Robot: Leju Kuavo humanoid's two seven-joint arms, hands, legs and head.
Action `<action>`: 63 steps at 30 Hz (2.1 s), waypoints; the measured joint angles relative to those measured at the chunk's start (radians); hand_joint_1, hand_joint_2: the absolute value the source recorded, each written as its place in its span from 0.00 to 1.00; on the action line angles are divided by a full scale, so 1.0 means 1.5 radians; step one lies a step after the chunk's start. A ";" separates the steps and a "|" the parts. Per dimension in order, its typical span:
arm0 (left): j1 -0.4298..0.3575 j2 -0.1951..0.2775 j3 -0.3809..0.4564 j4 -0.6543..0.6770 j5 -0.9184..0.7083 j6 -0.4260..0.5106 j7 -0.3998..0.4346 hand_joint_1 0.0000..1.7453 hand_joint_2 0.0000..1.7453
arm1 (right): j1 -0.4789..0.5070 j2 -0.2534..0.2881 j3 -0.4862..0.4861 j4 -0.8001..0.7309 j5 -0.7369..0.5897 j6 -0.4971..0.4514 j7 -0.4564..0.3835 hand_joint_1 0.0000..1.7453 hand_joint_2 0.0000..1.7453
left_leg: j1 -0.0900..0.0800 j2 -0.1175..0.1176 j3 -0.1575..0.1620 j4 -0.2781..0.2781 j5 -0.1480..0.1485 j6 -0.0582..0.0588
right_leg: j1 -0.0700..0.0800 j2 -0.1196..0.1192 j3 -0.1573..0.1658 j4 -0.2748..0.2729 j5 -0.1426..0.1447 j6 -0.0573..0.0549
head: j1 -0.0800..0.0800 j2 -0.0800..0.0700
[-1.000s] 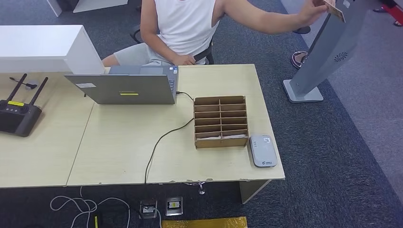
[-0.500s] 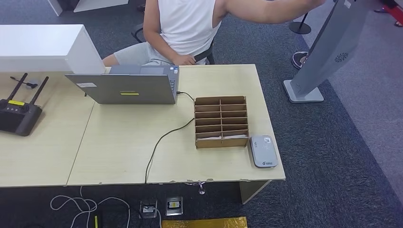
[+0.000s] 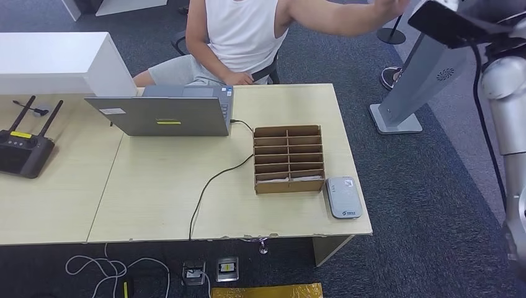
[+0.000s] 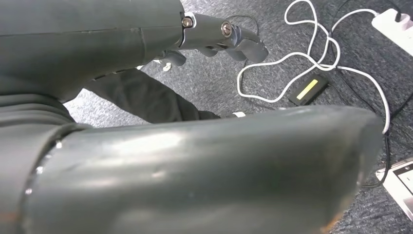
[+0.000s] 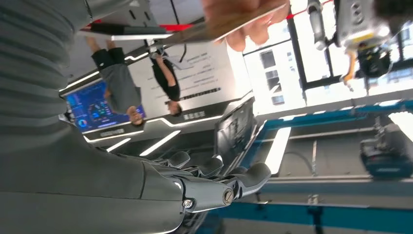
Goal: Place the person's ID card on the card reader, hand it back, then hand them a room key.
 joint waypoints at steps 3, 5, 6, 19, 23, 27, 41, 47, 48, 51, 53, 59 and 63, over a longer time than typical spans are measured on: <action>-0.001 0.002 -0.004 0.000 -0.001 -0.005 0.000 0.00 0.00 | 0.012 0.018 0.025 0.000 0.006 0.004 -0.002 0.00 1.00 | 0.000 0.000 0.000 0.000 0.000 0.000 | 0.000 0.000 0.000 0.000 0.000 0.000 | 0.000 0.000; -0.001 0.004 -0.005 0.000 0.000 -0.007 0.000 0.00 0.00 | 0.020 0.027 0.037 0.000 0.006 0.011 -0.002 0.00 1.00 | 0.000 0.000 0.000 0.000 0.000 0.000 | 0.000 0.000 0.000 0.000 0.000 0.000 | 0.000 0.000; -0.001 0.004 -0.006 0.000 0.000 -0.008 0.000 0.00 0.00 | 0.025 0.032 0.042 0.000 0.006 0.016 -0.002 0.00 1.00 | 0.000 0.000 0.000 0.000 0.000 0.000 | 0.000 0.000 0.000 0.000 0.000 0.000 | 0.000 0.000; -0.004 0.007 -0.007 0.000 0.001 -0.017 -0.002 0.00 0.00 | 0.071 0.088 0.098 0.014 0.018 0.061 -0.008 0.00 1.00 | 0.000 0.000 0.000 0.000 0.000 0.000 | 0.000 0.000 -0.001 0.000 0.000 0.000 | 0.000 0.000; -0.004 0.007 -0.011 0.000 0.001 -0.017 -0.002 0.00 0.00 | 0.074 0.101 0.106 0.021 0.020 0.064 -0.008 0.26 1.00 | 0.000 0.000 0.000 0.000 0.000 0.000 | 0.000 0.000 -0.001 0.000 0.000 0.000 | 0.000 0.000; -0.004 0.007 -0.012 0.000 0.003 -0.016 -0.002 0.00 0.00 | 0.076 0.117 0.113 0.031 0.022 0.065 -0.012 0.93 1.00 | 0.000 0.000 -0.001 0.000 0.000 0.000 | 0.000 0.000 -0.001 0.000 0.000 0.000 | 0.000 0.000; -0.002 0.005 -0.018 0.000 0.015 -0.005 -0.002 0.00 0.00 | 0.115 0.142 0.113 0.067 -0.013 0.101 -0.007 1.00 1.00 | 0.000 0.000 0.000 0.000 0.000 0.000 | 0.000 0.000 -0.001 0.000 0.000 0.000 | 0.000 0.000; 0.004 0.005 -0.018 0.000 0.013 -0.008 -0.002 0.00 0.00 | 0.129 0.142 0.110 0.068 -0.022 0.121 -0.005 1.00 1.00 | 0.000 0.000 0.000 0.000 0.000 0.000 | 0.000 0.000 -0.001 0.000 0.000 0.000 | 0.000 0.000; 0.008 0.005 -0.019 0.000 0.013 -0.007 -0.002 0.00 0.00 | 0.136 0.142 0.110 0.068 -0.022 0.121 -0.004 1.00 1.00 | 0.000 0.000 0.000 0.000 0.000 0.000 | 0.000 0.001 -0.001 0.000 0.000 0.000 | 0.000 0.000; 0.018 0.006 -0.020 0.000 0.012 -0.007 -0.002 0.00 0.00 | 0.154 0.142 0.108 0.069 -0.022 0.119 -0.004 1.00 1.00 | 0.000 0.001 -0.001 0.000 0.000 0.000 | 0.000 0.001 -0.001 0.000 0.000 0.000 | 0.000 0.000; 0.021 0.007 -0.021 0.000 0.012 -0.008 -0.002 0.00 0.00 | 0.159 0.142 0.107 0.070 -0.023 0.120 -0.004 1.00 1.00 | 0.000 0.000 -0.001 0.000 0.000 0.000 | 0.000 0.000 -0.001 0.000 0.000 0.000 | 0.000 0.000; 0.022 0.007 -0.023 0.000 0.013 -0.011 -0.002 0.00 0.00 | 0.174 0.142 0.102 0.072 -0.032 0.129 -0.002 1.00 1.00 | 0.000 0.001 -0.001 0.000 0.000 0.000 | 0.000 0.001 -0.001 0.000 0.000 0.000 | 0.000 0.000; 0.024 0.007 -0.023 0.000 0.015 -0.011 -0.002 0.00 0.00 | 0.190 0.141 0.093 0.071 -0.034 0.137 0.002 1.00 1.00 | 0.000 0.001 -0.001 0.000 0.000 0.000 | 0.000 0.001 -0.001 0.000 0.000 0.000 | 0.000 0.000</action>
